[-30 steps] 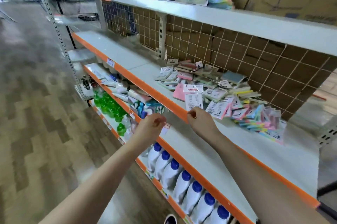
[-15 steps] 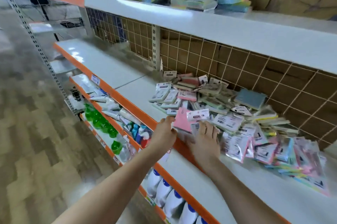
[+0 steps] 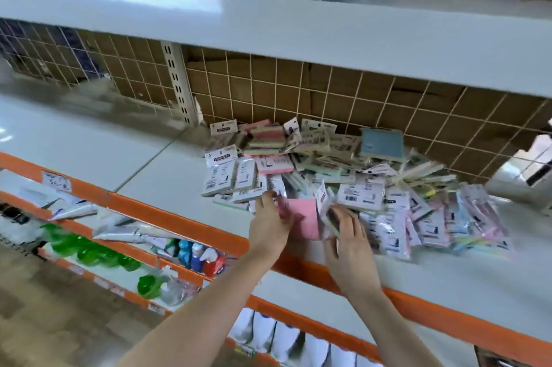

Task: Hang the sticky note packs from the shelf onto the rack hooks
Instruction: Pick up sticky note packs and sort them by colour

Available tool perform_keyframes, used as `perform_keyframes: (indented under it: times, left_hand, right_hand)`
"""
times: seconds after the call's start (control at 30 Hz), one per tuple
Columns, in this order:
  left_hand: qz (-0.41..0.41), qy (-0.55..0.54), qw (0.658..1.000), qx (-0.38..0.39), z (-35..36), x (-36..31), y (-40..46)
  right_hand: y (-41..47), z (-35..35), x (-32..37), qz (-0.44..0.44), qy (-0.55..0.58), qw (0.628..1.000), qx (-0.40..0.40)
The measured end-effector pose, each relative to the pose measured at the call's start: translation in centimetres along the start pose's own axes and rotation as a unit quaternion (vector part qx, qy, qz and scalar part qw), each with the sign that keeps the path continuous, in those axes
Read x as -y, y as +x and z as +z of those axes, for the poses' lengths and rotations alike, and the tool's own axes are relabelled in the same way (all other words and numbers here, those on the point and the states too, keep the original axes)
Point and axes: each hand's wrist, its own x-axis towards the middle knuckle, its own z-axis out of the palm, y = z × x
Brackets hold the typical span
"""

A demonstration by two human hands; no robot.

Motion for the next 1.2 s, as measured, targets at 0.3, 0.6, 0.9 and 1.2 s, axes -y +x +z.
perform_keyframes:
  times: [0.3,0.6,0.9,1.2]
  left_hand:
    - [0.035,-0.220,0.968,0.116,-2.8,2.0,0.7]
    - [-0.061,-0.417,0.893,0.159,-4.2,2.9,0.7]
    - [-0.126,-0.488,0.826,0.252,-4.3,-0.3,-0.9]
    - [-0.065,-0.447,0.781,0.432,0.4,-9.0,-9.9]
  right_hand:
    - [-0.3,0.1,0.6,0.058,-0.021,0.995,-0.078]
    - [-1.2,-0.5,2.1,0.114,-0.002,0.989,-0.093]
    - [-1.9,-5.7,3.9,0.249,0.213,0.924,-0.197]
    - [-10.7,-16.5,-0.5,0.359,0.403,0.787,-0.300]
